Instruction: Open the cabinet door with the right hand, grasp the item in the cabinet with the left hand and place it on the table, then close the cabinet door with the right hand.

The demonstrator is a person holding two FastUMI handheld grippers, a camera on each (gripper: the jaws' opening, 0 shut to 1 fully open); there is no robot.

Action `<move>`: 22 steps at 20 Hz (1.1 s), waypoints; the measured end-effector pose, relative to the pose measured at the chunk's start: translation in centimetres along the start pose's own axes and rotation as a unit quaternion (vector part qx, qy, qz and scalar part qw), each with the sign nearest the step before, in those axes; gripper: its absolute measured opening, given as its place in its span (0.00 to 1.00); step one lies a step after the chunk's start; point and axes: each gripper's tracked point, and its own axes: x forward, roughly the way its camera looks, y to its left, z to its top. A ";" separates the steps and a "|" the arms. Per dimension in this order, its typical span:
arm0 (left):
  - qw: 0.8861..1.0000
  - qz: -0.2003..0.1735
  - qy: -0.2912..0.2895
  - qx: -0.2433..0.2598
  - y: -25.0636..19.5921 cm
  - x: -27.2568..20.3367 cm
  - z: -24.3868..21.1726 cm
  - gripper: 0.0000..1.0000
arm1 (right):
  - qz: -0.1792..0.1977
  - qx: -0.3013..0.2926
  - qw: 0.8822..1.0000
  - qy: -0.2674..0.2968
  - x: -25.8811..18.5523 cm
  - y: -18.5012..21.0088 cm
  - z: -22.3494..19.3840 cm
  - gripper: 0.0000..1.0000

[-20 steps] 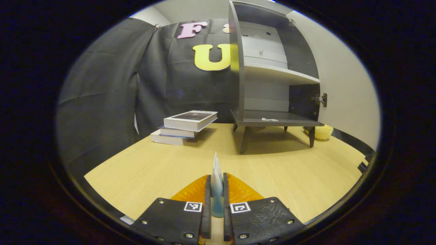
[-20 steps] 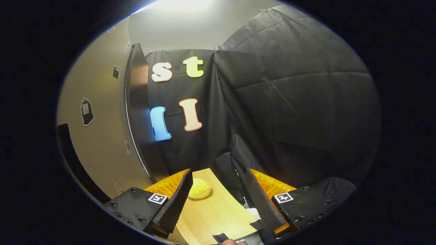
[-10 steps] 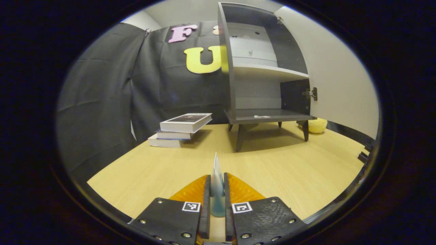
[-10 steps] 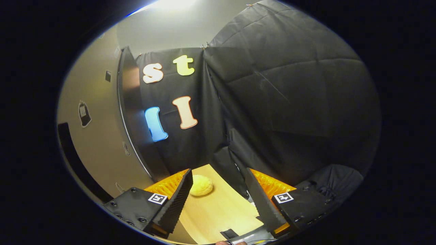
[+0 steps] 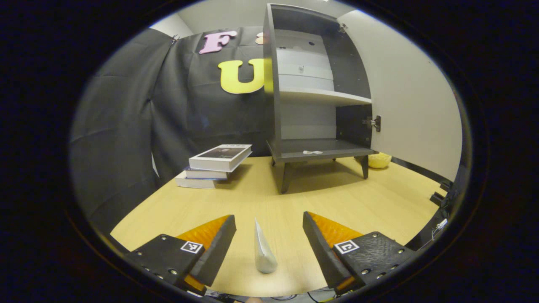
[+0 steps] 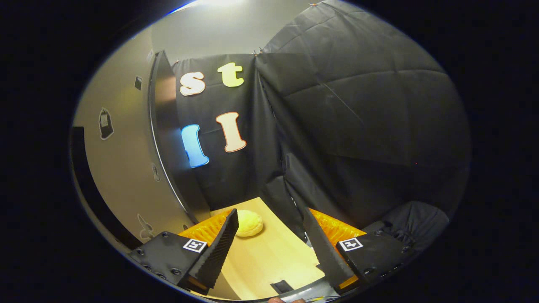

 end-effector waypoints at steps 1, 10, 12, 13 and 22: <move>1.000 0.002 0.000 0.007 -0.1 -0.4 0.6 0.97 | 0.005 0.005 1.000 0.003 0.2 0.0 -0.3 0.98; 0.996 0.085 0.005 0.023 0.6 -6.4 9.4 0.97 | 0.022 0.003 1.000 -0.004 0.2 -2.0 -1.1 0.98; 0.996 0.094 0.001 0.008 -0.1 -8.3 12.8 0.96 | 0.029 -0.006 0.999 -0.014 0.1 -2.1 -0.8 0.98; 0.996 0.093 -0.004 -0.002 -1.0 -8.7 14.3 0.97 | 0.035 -0.011 0.999 -0.017 0.2 -2.0 -0.7 0.98; 0.990 0.106 -0.064 -0.069 -6.4 -15.5 27.1 0.97 | 0.112 -0.022 0.993 -0.041 -0.5 -0.6 0.3 0.93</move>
